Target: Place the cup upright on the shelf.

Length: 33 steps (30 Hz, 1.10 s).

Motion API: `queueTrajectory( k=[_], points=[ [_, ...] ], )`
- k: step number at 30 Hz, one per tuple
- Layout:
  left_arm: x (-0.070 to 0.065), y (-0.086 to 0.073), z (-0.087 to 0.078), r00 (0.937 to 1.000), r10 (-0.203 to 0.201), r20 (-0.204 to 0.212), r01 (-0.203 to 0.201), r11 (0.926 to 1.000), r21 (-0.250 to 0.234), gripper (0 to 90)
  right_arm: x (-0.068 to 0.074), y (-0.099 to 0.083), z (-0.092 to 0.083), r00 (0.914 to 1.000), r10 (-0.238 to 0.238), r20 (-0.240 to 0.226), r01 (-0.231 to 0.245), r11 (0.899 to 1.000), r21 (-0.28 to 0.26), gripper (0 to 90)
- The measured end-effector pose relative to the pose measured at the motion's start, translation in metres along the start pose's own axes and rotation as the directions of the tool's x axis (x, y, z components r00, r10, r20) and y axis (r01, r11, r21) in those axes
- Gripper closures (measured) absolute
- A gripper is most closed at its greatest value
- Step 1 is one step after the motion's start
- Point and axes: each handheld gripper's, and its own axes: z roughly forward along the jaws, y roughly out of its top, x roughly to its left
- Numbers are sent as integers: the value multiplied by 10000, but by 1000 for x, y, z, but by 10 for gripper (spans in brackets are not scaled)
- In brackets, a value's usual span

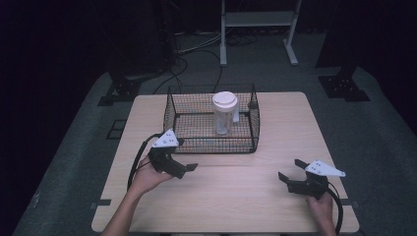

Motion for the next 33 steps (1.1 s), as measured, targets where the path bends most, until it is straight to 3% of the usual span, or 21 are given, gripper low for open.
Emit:
queueTrajectory(
  k=[9,33],
  points=[
    [-2,-12,-5,10000,-36,-72,36,10000,47,0,0,0,0,10000,-58,28,58,10000,33,135],
    [-9,-48,-21,9971,-607,-458,581,9968,-558,0,1,0,1,9999,-87,75,86,9999,100,135]
  ],
)
